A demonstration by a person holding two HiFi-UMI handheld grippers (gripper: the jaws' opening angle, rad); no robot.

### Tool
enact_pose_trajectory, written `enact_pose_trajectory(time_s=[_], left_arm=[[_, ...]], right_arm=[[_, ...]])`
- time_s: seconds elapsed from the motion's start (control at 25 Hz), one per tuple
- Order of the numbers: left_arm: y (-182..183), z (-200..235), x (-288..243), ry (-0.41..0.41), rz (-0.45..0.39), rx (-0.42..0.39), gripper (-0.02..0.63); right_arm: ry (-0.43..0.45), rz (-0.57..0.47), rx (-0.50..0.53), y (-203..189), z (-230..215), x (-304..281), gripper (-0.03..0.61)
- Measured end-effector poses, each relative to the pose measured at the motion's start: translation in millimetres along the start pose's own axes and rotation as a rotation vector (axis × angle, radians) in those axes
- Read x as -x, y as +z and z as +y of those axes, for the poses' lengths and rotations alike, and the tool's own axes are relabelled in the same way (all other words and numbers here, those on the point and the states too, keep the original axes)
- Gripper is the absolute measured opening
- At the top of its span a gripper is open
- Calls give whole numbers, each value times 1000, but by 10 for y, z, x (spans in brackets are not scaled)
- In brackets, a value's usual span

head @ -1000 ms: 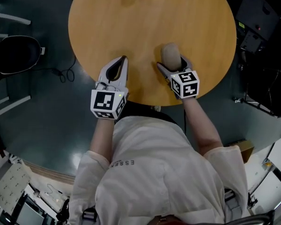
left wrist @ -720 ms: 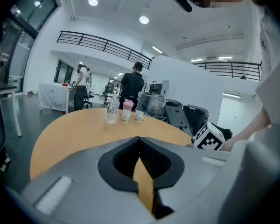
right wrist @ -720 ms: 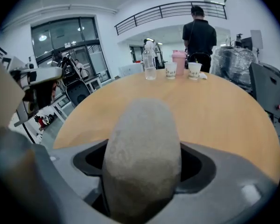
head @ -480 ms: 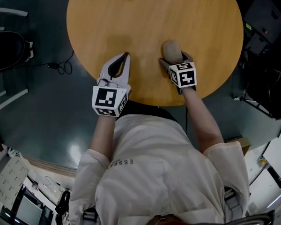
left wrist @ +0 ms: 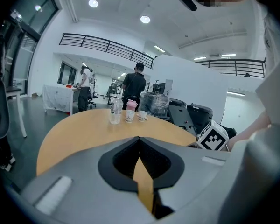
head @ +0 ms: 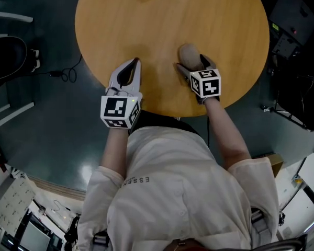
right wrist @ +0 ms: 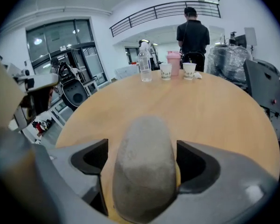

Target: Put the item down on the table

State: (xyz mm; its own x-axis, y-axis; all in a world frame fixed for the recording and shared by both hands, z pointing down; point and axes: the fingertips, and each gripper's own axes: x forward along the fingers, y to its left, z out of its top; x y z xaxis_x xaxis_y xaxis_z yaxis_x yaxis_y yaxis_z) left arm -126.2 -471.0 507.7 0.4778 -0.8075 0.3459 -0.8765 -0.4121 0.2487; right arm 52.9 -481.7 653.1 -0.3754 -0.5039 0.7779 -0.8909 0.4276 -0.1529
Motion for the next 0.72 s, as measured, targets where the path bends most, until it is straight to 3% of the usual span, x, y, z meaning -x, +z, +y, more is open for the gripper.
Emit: enact_pose_trajectory(time_s=[0.16,0.32,0.48,0.6,0.72], left_arm=[[125,-97,53,4,-32,-24,9],[316,-290,178,-8,-73,-65,9],[483,-620,363,-42,-113,-132,9],[549,-863,558,-48,-140,-161,9],[568,-1052,746,-33,-165,-182,9]], right_arm=[[-20,-138,17,297,-25,369,434],[-88,-432,128,724,16,1020,397],[-144,-602,166,830,29,1596,188],[-134,-636,94,724,-8,1939,122],[-125,-666,79,607,-43,2265,8]])
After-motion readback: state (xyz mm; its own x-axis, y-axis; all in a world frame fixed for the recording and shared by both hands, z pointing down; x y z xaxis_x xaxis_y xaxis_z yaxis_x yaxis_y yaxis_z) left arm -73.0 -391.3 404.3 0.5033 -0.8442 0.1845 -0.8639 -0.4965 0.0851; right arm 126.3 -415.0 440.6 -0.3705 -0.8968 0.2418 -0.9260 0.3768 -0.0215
